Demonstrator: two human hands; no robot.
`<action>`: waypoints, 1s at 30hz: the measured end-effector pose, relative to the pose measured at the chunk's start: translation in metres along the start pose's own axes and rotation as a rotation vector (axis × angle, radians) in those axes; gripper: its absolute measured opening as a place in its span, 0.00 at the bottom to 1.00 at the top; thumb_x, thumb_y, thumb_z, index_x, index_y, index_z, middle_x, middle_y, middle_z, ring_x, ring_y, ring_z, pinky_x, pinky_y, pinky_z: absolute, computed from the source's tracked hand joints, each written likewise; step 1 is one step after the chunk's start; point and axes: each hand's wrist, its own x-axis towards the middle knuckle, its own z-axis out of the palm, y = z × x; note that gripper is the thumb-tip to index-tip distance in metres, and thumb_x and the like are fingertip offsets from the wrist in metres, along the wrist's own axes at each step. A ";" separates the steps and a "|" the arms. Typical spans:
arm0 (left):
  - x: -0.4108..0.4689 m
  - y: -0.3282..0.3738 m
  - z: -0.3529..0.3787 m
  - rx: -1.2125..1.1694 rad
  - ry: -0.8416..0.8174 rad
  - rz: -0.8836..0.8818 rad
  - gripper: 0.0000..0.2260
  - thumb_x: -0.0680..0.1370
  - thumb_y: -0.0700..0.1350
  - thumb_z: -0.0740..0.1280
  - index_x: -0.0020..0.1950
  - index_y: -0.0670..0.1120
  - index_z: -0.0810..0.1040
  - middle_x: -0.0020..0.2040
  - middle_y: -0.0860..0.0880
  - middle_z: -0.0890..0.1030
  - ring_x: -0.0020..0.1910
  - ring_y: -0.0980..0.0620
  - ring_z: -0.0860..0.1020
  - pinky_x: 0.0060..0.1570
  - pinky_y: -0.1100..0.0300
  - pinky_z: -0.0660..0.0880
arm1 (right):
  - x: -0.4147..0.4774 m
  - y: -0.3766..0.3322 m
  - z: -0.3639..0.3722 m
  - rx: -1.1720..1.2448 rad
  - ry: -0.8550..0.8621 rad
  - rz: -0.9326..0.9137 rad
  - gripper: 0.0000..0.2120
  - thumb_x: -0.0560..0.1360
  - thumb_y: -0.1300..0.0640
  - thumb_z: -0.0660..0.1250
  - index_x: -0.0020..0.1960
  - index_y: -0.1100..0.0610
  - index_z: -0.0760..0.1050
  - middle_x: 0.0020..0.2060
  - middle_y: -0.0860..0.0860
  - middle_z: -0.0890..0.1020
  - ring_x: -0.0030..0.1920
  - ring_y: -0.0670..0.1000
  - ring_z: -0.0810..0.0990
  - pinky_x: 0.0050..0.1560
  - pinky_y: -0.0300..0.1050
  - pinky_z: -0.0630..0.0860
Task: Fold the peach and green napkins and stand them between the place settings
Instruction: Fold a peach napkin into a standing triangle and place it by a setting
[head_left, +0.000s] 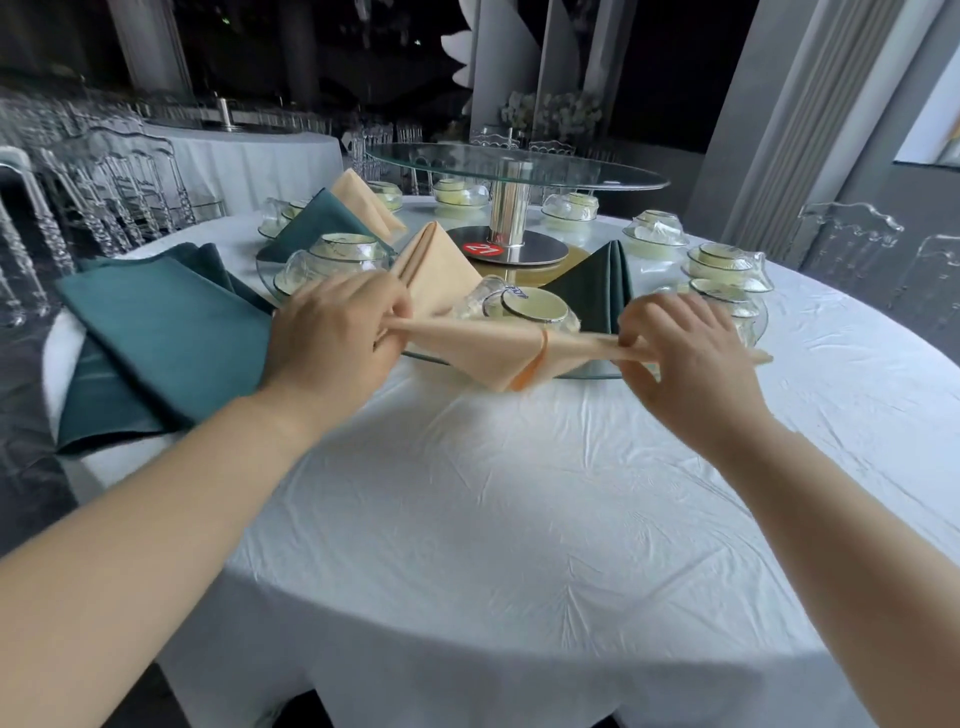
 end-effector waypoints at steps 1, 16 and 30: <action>-0.012 -0.002 0.005 -0.005 -0.036 0.023 0.07 0.68 0.44 0.59 0.37 0.43 0.74 0.32 0.44 0.78 0.31 0.44 0.77 0.35 0.58 0.61 | -0.008 -0.002 0.003 -0.005 -0.029 -0.025 0.09 0.66 0.56 0.56 0.38 0.59 0.72 0.38 0.55 0.79 0.38 0.58 0.79 0.42 0.46 0.65; -0.115 -0.004 0.020 -0.440 -0.476 -0.307 0.14 0.61 0.65 0.58 0.46 0.71 0.70 0.51 0.80 0.67 0.50 0.77 0.68 0.49 0.81 0.63 | -0.096 -0.021 0.013 0.471 -0.523 0.164 0.13 0.63 0.39 0.58 0.43 0.44 0.69 0.46 0.41 0.80 0.46 0.45 0.75 0.43 0.35 0.71; -0.106 0.007 0.016 -0.418 -0.551 -0.384 0.14 0.70 0.47 0.72 0.37 0.63 0.70 0.53 0.83 0.60 0.50 0.81 0.63 0.48 0.84 0.58 | -0.049 -0.073 0.044 0.489 -0.546 -0.020 0.17 0.74 0.50 0.59 0.57 0.57 0.77 0.62 0.53 0.76 0.64 0.49 0.71 0.61 0.32 0.60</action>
